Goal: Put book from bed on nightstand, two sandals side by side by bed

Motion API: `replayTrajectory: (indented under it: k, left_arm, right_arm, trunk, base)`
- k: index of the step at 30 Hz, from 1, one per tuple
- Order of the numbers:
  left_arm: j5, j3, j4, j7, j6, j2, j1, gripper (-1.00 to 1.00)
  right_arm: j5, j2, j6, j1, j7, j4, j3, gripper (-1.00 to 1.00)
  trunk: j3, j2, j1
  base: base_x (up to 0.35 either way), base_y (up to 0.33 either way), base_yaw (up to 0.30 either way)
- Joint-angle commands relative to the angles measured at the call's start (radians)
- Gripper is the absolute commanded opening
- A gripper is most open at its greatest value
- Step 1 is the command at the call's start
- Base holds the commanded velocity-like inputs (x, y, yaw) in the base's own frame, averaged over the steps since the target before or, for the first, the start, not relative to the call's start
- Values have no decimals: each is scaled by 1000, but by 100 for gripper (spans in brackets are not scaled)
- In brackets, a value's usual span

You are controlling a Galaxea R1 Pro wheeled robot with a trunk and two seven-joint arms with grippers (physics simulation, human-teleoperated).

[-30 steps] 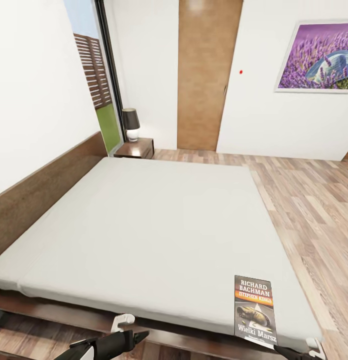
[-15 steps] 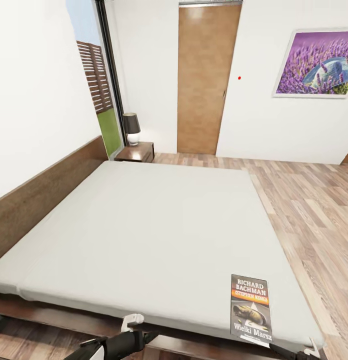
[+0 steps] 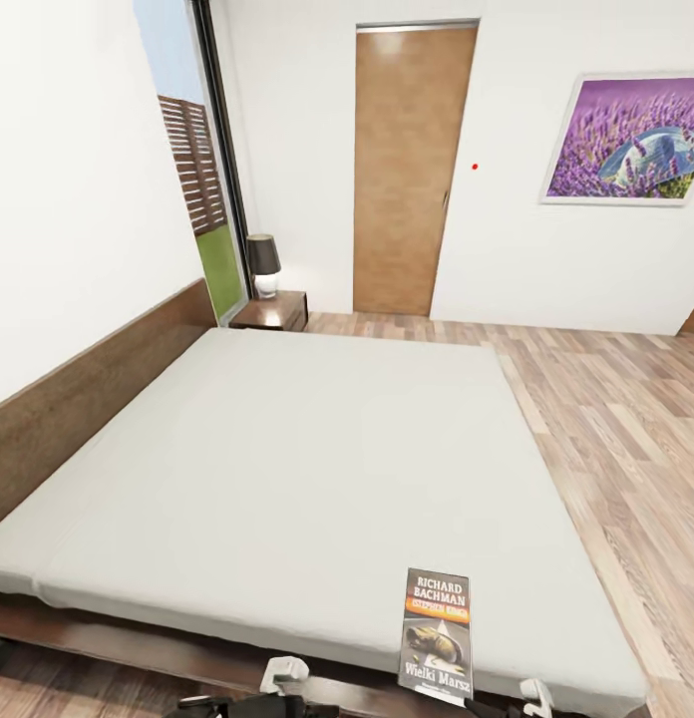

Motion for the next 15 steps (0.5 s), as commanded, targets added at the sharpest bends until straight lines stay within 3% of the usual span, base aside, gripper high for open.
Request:
replayTrajectory:
  k: [1,2,6,8,10,15]
  left_arm:
    - [11,-9,0,-2,7,0,0,100]
    - [11,-13,4,-2,-1,0,0,100]
    - [9,-16,6,0,-6,1,0,100]
    - [9,-17,12,1,-7,8,0,100]
    - [8,-23,26,1,-15,36,0,100]
    - [8,-39,48,-1,-87,92,1,100]
  right_arm:
    - [-9,1,11,-1,-11,0,3,-100]
    - [-2,4,12,-1,-39,1,2,-100]
    - [0,-1,14,-1,-47,2,1,-100]
    - [-1,-29,15,-1,-46,2,1,-100]
    - [-2,-76,15,0,-46,3,1,-100]
    - [-8,-117,15,0,-45,8,1,-100]
  trunk:
    - [0,-2,0]
    - [2,-2,0]
    - [8,-2,0]
    - [11,-2,0]
    - [15,-2,0]
    - [23,-2,0]
  base:
    - [0,0,0]
    - [0,0,0]
    - [0,0,0]
    - [0,0,0]
    - [0,0,0]
    - [0,0,-25]
